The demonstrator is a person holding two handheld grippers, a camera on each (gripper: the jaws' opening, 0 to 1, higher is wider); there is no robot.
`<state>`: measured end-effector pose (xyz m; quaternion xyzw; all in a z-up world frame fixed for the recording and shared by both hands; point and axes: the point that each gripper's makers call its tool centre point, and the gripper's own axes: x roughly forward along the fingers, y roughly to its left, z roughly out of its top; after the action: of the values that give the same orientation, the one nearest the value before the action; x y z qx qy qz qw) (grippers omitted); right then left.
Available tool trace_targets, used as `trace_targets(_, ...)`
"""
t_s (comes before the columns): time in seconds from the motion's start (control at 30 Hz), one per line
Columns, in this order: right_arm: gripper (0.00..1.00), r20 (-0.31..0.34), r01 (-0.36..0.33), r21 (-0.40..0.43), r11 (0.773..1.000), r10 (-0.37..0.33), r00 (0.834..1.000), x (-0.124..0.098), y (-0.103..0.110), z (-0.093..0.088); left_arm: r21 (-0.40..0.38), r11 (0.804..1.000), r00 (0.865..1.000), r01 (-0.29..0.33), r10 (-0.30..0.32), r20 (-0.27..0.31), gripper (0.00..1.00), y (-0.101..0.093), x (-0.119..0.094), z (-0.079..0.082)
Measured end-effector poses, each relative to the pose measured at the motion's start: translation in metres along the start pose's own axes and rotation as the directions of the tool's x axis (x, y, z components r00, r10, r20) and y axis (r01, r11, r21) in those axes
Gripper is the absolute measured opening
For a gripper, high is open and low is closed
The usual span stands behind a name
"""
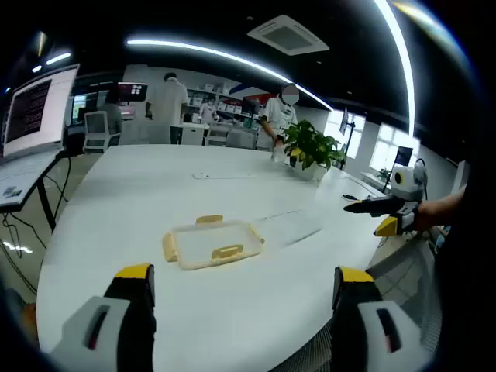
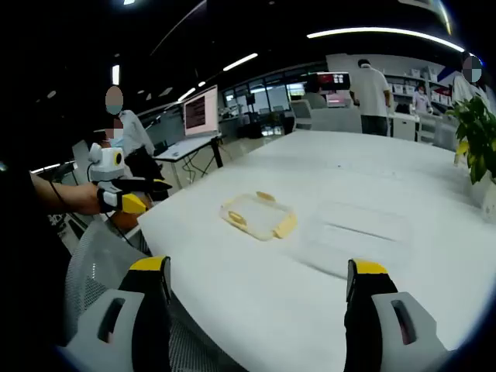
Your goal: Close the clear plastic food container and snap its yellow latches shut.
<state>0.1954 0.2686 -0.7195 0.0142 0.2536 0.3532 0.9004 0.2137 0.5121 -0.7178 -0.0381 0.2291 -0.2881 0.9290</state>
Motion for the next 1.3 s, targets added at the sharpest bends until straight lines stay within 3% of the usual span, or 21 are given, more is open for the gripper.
trace_targets(1.3,0.90,0.017,-0.018,0.011,1.000,0.017,1.000,0.0035,0.0003,0.0052,-0.001,1.000,1.000,0.003,-0.003,-0.014,0.91,-0.0032,0.0009,0.0026)
